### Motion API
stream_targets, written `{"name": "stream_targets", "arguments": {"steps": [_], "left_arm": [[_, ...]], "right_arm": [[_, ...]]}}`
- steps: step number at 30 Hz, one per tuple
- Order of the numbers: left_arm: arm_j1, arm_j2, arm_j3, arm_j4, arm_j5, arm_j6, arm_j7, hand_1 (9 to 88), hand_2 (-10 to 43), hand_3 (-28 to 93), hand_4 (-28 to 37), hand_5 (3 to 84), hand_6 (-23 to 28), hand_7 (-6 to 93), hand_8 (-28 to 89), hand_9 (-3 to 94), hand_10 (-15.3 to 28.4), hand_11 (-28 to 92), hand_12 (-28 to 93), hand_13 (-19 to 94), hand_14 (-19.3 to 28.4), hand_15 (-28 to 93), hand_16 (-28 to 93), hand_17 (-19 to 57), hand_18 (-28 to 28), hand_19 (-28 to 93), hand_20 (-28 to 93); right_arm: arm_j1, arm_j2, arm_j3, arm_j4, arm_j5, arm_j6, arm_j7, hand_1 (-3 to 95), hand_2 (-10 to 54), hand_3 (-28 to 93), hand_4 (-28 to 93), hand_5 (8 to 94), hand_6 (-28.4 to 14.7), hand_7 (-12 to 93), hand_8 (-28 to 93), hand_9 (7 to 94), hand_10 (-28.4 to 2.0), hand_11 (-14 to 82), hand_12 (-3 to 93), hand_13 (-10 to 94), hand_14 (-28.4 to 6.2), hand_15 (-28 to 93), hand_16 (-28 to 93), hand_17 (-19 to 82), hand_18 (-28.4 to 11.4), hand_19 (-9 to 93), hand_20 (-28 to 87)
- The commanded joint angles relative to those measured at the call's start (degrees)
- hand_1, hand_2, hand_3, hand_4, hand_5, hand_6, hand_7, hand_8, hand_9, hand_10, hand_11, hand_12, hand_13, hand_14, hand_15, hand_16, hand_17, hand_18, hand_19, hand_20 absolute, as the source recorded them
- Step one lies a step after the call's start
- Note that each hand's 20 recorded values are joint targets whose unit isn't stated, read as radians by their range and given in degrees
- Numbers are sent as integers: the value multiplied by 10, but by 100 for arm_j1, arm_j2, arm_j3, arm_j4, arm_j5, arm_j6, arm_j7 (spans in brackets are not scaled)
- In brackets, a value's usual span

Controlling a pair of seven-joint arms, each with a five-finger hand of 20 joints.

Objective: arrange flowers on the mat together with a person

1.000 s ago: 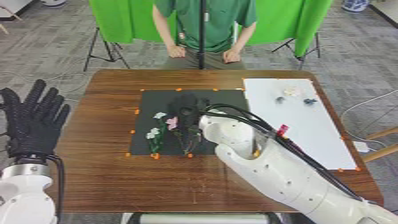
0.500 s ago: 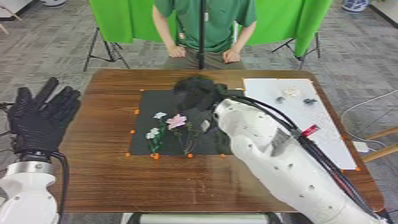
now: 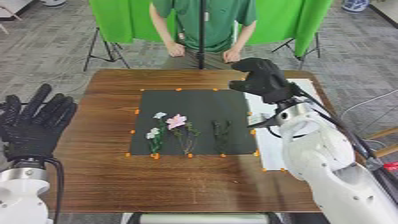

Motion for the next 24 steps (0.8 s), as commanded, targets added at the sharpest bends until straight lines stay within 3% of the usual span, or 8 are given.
{"name": "stream_targets", "arguments": {"steps": [1,9,14,21,24], "left_arm": [[260,-156,-40,-33,105,-65,132,254,143,640,-283,428,93,130,-90,416,195,305,161,309,179,433,-61,-30,141,319,113],[277,-182,-54,-56,100,-46,216,252,142,644,-283,427,88,120,-92,407,177,232,130,294,158,304,-73,-24,119,266,93],[333,-197,-107,-88,89,-6,258,251,142,648,-283,424,87,119,-90,403,176,224,128,289,156,295,-66,-25,118,262,93],[307,-176,-115,-86,99,18,273,253,142,648,-283,425,87,120,-90,402,174,224,129,288,156,293,-61,-27,119,260,94],[294,-161,-117,-80,176,45,240,252,142,649,-283,425,87,119,-90,402,175,224,129,287,156,292,-60,-28,120,260,95]], "right_arm": [[-1630,263,1478,-382,896,159,366,335,-40,736,-233,480,-24,188,-115,490,-162,112,184,458,-132,364,190,267,-165,527,193],[-2768,167,3104,-561,2921,946,266,317,-1,732,-234,483,-30,185,-115,482,-169,111,182,434,-144,342,177,247,-166,507,166],[-3248,-60,3652,-608,3650,896,29,309,12,728,-232,483,-33,185,-115,477,-170,112,180,413,-152,337,173,226,-165,490,152],[-3304,-181,3665,-585,4078,957,-146,304,18,721,-231,481,-34,183,-114,470,-168,110,179,402,-151,329,173,214,-166,475,145],[-3276,-182,3643,-592,4091,913,-171,304,19,720,-230,480,-33,184,-114,469,-168,110,179,401,-151,328,174,211,-167,475,145]]}}
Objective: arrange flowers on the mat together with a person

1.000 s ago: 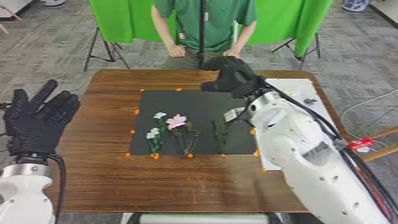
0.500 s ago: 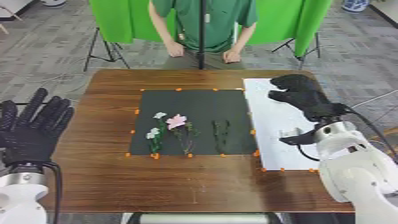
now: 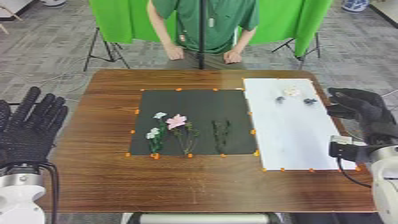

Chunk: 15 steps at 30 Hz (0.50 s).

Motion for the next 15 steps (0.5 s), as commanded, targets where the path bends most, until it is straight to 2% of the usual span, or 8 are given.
{"name": "stream_targets", "arguments": {"steps": [1,2,3,5,7,12,15], "left_arm": [[99,-9,-3,1,189,90,-18,252,142,649,-283,425,87,119,-90,402,175,224,129,288,156,292,-60,-28,120,260,95],[90,8,6,2,287,132,-45,253,142,649,-283,425,87,119,-90,402,175,224,129,288,156,293,-59,-28,120,260,95],[84,6,-5,5,349,117,-80,253,142,648,-283,425,87,119,-90,402,175,224,129,288,156,293,-59,-28,120,260,96],[53,35,4,10,272,66,-78,252,143,649,-283,425,87,119,-90,401,174,223,129,287,156,292,-60,-28,120,259,95],[-3,91,13,39,344,45,-156,251,143,651,-283,426,87,117,-91,400,175,221,127,286,156,290,-60,-28,120,259,95],[-178,171,135,94,343,23,-186,251,141,652,-283,421,86,109,-92,389,172,206,120,274,151,276,-65,-28,118,255,94],[-262,189,233,171,248,-67,-233,252,141,651,-283,419,85,108,-90,385,170,203,119,270,150,273,-64,-28,116,251,92]], "right_arm": [[12,-87,-140,15,-80,-29,-39,304,19,720,-230,479,-33,183,-114,469,-168,110,179,401,-151,328,174,211,-167,474,145],[-11,-100,-124,-2,-80,-37,-40,304,20,719,-230,479,-33,183,-114,469,-168,110,179,401,-152,329,175,210,-167,474,145],[-9,-98,-132,3,-63,-34,-67,304,20,719,-230,479,-33,183,-114,469,-168,110,179,401,-151,328,175,209,-168,474,145],[-32,-119,-107,-1,0,-91,-109,303,20,719,-229,479,-33,183,-114,469,-167,110,179,400,-152,328,175,209,-168,473,145],[-35,-141,-103,2,39,-98,-122,303,20,719,-229,479,-32,184,-114,469,-167,110,179,400,-151,328,175,208,-168,472,144],[-39,-136,-164,-5,109,-43,-144,303,21,719,-229,479,-31,187,-115,469,-166,110,179,400,-151,327,175,207,-168,470,145],[-22,-136,-212,-2,111,-50,-160,303,22,719,-229,480,-32,188,-116,469,-165,110,179,400,-151,328,175,207,-168,470,145]]}}
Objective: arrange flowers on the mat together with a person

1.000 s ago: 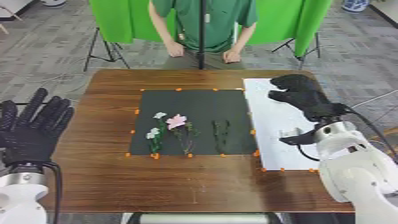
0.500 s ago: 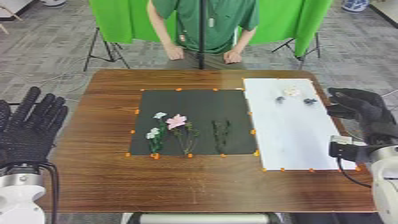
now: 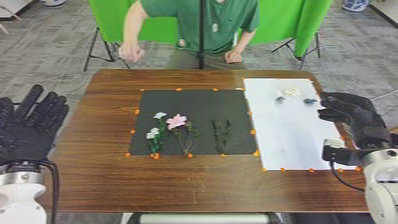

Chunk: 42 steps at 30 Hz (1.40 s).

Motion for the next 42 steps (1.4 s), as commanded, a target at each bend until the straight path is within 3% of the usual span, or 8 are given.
{"name": "stream_targets", "arguments": {"steps": [1,3,5,12,14,23,29,42], "left_arm": [[-188,82,212,173,-94,-181,-175,252,140,650,-283,418,85,107,-90,384,170,202,118,269,150,271,-64,-28,116,250,92],[-220,28,230,267,-171,-287,-233,253,140,647,-283,413,84,105,-90,381,170,201,117,267,150,269,-64,-28,116,249,92],[-208,-5,248,317,-347,-205,-175,254,140,643,-283,412,84,101,-89,380,170,200,117,265,150,267,-63,-30,116,249,92],[34,-95,108,464,-246,3,-227,256,141,637,-283,410,83,100,-86,375,167,196,117,264,148,261,-59,-31,115,247,92],[85,-66,122,532,-329,32,-117,257,141,634,-283,410,83,99,-86,375,167,196,117,263,148,260,-58,-31,115,245,92],[116,-247,209,831,-219,81,-266,252,145,632,-283,405,78,100,-86,374,163,193,117,262,146,257,-55,-32,114,239,93],[138,-282,240,865,-209,102,-265,252,145,632,-283,404,78,101,-87,373,162,193,118,261,146,257,-54,-32,114,236,94],[144,-322,226,784,179,47,-436,251,146,634,-283,403,74,103,-88,372,159,192,116,259,145,254,-55,-34,114,235,96]], "right_arm": [[-19,-38,-64,-2,70,3,-68,303,22,719,-229,480,-32,188,-116,469,-165,110,179,400,-151,328,175,207,-168,470,145],[-6,-26,-100,-1,78,13,-63,303,22,719,-229,480,-32,188,-116,469,-165,111,179,400,-150,328,176,206,-168,469,145],[-12,-26,-105,2,75,10,-78,303,22,720,-229,480,-31,188,-116,470,-165,111,179,400,-150,329,176,206,-168,469,146],[-213,-115,143,-53,87,39,-199,302,23,719,-229,480,-31,188,-116,468,-165,110,179,400,-150,329,176,204,-169,467,146],[-239,-113,172,-37,135,41,-217,299,24,720,-229,479,-31,189,-116,468,-165,110,179,400,-150,328,176,204,-170,467,147],[-227,-93,127,-12,177,123,-258,289,36,715,-225,479,-33,186,-115,470,-166,111,179,401,-151,330,178,202,-171,467,149],[-239,-131,126,-10,238,89,-329,285,40,710,-222,480,-33,186,-114,470,-166,111,178,401,-151,329,177,202,-171,465,149],[-271,-146,12,10,482,96,-362,254,78,704,-223,485,-35,184,-115,472,-168,111,179,399,-154,329,178,197,-173,463,150]]}}
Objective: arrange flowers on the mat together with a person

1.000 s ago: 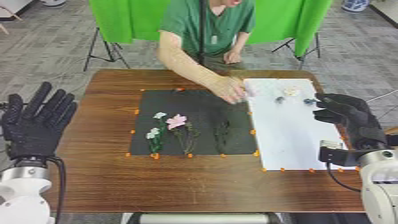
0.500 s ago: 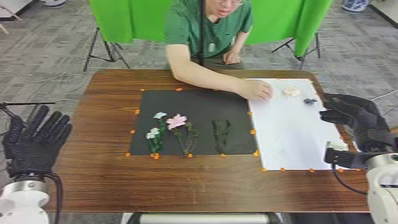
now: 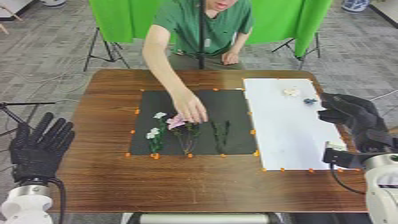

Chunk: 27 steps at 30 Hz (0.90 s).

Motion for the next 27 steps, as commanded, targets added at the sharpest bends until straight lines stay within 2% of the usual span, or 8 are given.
{"name": "stream_targets", "arguments": {"steps": [1,4,6,7,9,17,20,27], "left_arm": [[134,-72,42,-19,184,-11,-106,250,145,635,-283,403,74,103,-88,371,160,192,116,259,145,254,-54,-34,114,235,96],[145,-31,73,-56,230,16,-112,250,145,635,-283,403,74,103,-89,371,159,192,116,258,144,253,-54,-34,114,236,96],[197,10,77,-155,437,208,-112,251,145,635,-283,403,74,103,-88,371,160,192,115,258,144,253,-54,-35,114,236,96],[201,5,71,-168,513,198,-129,250,145,636,-283,403,73,104,-88,370,160,192,116,258,144,253,-53,-35,114,236,96],[167,42,98,-183,408,186,-65,249,144,639,-283,403,73,105,-88,370,161,194,117,259,144,253,-53,-35,114,236,96],[144,6,110,-241,435,225,-67,251,145,638,-283,406,76,107,-89,371,161,198,116,259,144,257,-54,-36,114,238,96],[177,60,120,-283,368,252,11,250,145,639,-283,407,77,107,-89,371,162,198,116,259,144,259,-55,-36,114,239,96],[88,64,131,-299,368,245,-5,250,145,639,-283,409,78,106,-89,373,162,200,116,259,145,262,-55,-35,114,239,95]], "right_arm": [[-66,-27,-94,41,135,113,-20,252,81,704,-223,485,-35,183,-115,472,-168,111,179,399,-154,329,178,196,-173,462,150],[-63,-44,-54,29,152,45,-34,246,87,704,-222,487,-36,182,-115,472,-170,111,179,398,-155,329,178,194,-174,462,151],[-60,-28,-84,20,110,54,-30,243,91,704,-222,487,-36,182,-114,472,-170,110,179,398,-156,329,178,194,-174,461,152],[-59,-30,-98,26,129,56,-22,242,92,704,-222,487,-36,182,-114,472,-171,110,178,397,-156,329,178,194,-174,461,152],[210,145,-457,104,120,337,125,241,93,704,-221,487,-36,182,-114,472,-170,110,179,397,-156,329,178,193,-174,460,152],[159,103,-398,84,94,217,78,240,96,703,-221,488,-36,181,-114,472,-169,110,178,397,-156,329,178,191,-175,460,153],[124,90,-371,70,119,233,75,239,97,703,-221,489,-37,181,-113,472,-169,110,178,397,-156,330,178,190,-176,460,154],[264,174,-496,146,-61,302,100,240,96,704,-220,490,-36,182,-114,472,-168,110,178,396,-156,328,178,190,-176,458,154]]}}
